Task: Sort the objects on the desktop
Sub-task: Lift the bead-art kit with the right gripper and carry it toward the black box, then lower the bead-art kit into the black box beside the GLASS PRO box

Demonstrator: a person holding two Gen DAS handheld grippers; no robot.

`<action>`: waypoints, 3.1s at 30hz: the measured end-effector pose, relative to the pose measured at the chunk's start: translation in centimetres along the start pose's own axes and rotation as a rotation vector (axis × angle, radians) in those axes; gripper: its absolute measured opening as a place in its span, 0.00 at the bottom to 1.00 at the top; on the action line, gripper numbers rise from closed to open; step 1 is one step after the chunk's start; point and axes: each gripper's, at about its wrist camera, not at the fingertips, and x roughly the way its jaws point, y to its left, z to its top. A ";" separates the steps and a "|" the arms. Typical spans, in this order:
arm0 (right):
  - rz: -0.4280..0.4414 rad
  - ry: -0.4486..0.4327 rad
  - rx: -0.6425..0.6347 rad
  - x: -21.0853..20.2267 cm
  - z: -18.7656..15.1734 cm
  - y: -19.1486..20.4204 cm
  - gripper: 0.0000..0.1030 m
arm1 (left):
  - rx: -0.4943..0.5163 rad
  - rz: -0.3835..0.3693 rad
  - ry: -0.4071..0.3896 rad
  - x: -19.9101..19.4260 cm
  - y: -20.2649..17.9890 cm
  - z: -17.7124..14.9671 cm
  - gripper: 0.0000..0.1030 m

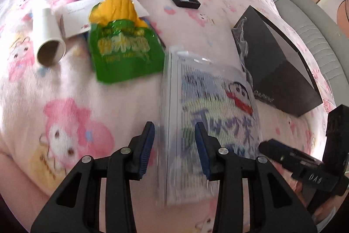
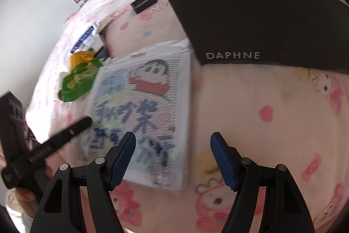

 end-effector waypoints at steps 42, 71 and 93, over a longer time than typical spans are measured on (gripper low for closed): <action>0.039 0.031 -0.055 -0.7 -2.4 -0.8 0.63 | 0.051 -0.082 0.060 1.7 -2.0 -4.1 0.57; 0.117 -0.160 -0.016 -9.1 -1.7 -2.3 0.51 | 0.126 -0.152 -0.037 -5.4 -7.7 -2.1 0.60; 0.019 -0.309 0.025 -16.0 6.4 -7.9 0.51 | 0.352 -0.210 -0.118 -4.0 -20.5 7.2 0.59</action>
